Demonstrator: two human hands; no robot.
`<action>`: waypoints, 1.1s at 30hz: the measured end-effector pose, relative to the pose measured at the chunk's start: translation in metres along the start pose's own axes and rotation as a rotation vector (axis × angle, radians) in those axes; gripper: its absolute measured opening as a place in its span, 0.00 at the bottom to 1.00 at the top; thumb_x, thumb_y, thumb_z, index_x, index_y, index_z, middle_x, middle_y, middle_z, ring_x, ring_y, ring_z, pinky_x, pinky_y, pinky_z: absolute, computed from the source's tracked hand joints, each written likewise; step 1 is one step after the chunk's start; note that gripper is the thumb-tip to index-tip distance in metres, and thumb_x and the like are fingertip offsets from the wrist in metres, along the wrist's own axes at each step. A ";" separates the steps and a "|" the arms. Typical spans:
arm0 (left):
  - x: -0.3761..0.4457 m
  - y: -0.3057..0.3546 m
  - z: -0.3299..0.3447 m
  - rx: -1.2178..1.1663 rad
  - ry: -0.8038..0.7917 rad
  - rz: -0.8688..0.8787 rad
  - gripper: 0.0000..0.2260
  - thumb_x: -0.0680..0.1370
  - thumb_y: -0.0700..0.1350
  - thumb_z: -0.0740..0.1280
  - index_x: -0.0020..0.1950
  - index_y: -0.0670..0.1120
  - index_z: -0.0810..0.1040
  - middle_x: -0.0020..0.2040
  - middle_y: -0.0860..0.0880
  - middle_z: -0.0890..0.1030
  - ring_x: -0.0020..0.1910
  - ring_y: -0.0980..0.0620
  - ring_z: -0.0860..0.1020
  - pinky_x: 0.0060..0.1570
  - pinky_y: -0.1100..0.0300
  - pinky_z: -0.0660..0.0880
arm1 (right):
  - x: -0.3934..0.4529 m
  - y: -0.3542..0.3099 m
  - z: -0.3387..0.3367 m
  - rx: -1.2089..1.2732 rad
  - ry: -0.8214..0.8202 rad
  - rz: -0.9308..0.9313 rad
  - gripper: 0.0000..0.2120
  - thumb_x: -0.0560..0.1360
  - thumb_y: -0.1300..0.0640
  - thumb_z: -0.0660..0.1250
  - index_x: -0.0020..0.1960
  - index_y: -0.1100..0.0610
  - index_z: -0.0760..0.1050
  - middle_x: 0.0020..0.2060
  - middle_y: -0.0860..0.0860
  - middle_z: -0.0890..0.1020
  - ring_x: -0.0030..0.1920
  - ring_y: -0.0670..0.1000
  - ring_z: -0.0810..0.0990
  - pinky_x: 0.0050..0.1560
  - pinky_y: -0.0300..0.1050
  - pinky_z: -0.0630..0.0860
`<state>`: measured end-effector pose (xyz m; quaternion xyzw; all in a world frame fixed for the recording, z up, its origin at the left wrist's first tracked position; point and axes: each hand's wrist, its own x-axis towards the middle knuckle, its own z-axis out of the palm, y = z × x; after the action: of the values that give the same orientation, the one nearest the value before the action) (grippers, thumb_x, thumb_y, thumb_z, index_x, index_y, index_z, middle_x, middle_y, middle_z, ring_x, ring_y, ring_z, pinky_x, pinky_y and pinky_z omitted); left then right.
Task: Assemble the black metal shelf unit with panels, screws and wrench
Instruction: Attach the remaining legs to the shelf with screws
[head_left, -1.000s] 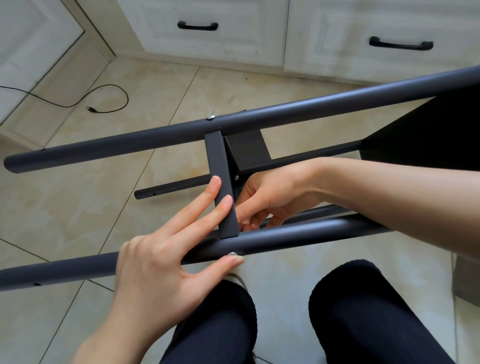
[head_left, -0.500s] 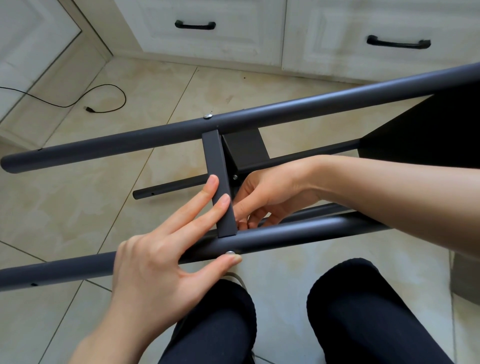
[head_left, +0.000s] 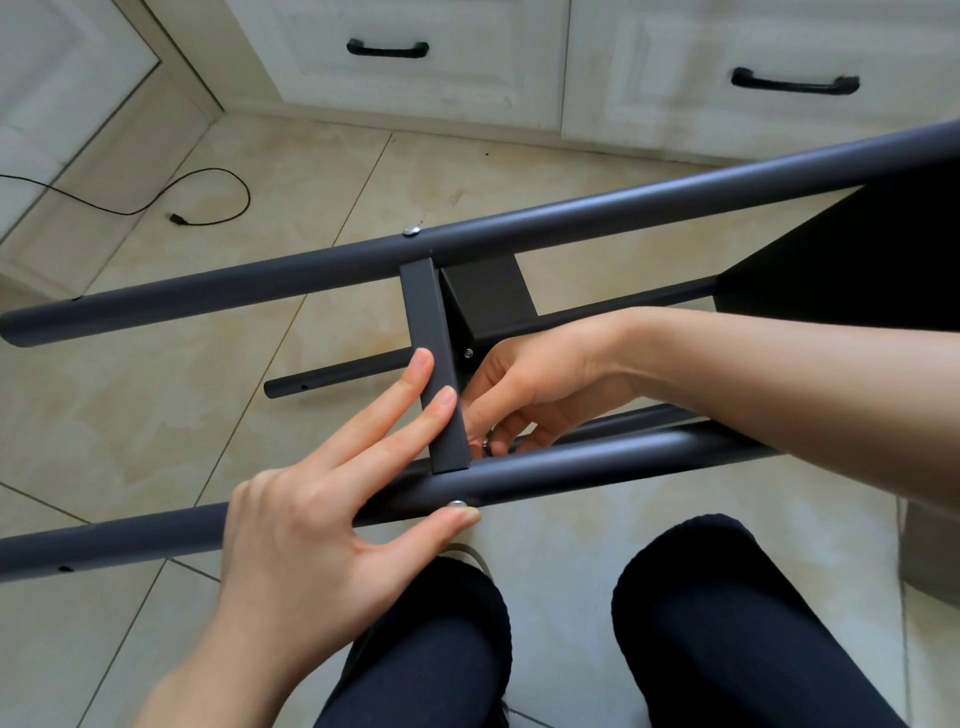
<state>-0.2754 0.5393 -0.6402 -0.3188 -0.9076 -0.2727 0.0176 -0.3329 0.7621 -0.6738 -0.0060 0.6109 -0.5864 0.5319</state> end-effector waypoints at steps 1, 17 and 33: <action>0.000 0.000 0.000 0.000 0.000 -0.001 0.27 0.71 0.63 0.69 0.70 0.61 0.75 0.75 0.63 0.69 0.43 0.56 0.85 0.31 0.59 0.77 | 0.001 0.000 0.001 0.000 0.002 0.000 0.09 0.78 0.59 0.66 0.40 0.57 0.81 0.38 0.52 0.81 0.37 0.48 0.76 0.44 0.42 0.75; 0.001 -0.001 0.000 -0.003 0.008 0.000 0.27 0.71 0.64 0.69 0.70 0.60 0.75 0.75 0.63 0.69 0.50 0.55 0.85 0.33 0.56 0.80 | 0.000 -0.002 0.001 -0.090 0.015 -0.011 0.11 0.79 0.58 0.65 0.39 0.58 0.78 0.37 0.52 0.79 0.38 0.48 0.76 0.44 0.42 0.74; 0.001 0.000 0.000 0.021 -0.003 0.004 0.27 0.71 0.63 0.69 0.70 0.59 0.75 0.75 0.62 0.70 0.49 0.57 0.85 0.33 0.56 0.80 | -0.001 -0.004 0.000 -0.019 -0.019 -0.016 0.06 0.80 0.61 0.64 0.47 0.61 0.78 0.41 0.53 0.80 0.40 0.49 0.76 0.47 0.44 0.74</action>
<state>-0.2765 0.5397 -0.6403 -0.3209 -0.9097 -0.2627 0.0202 -0.3342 0.7616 -0.6701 -0.0215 0.6111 -0.5846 0.5332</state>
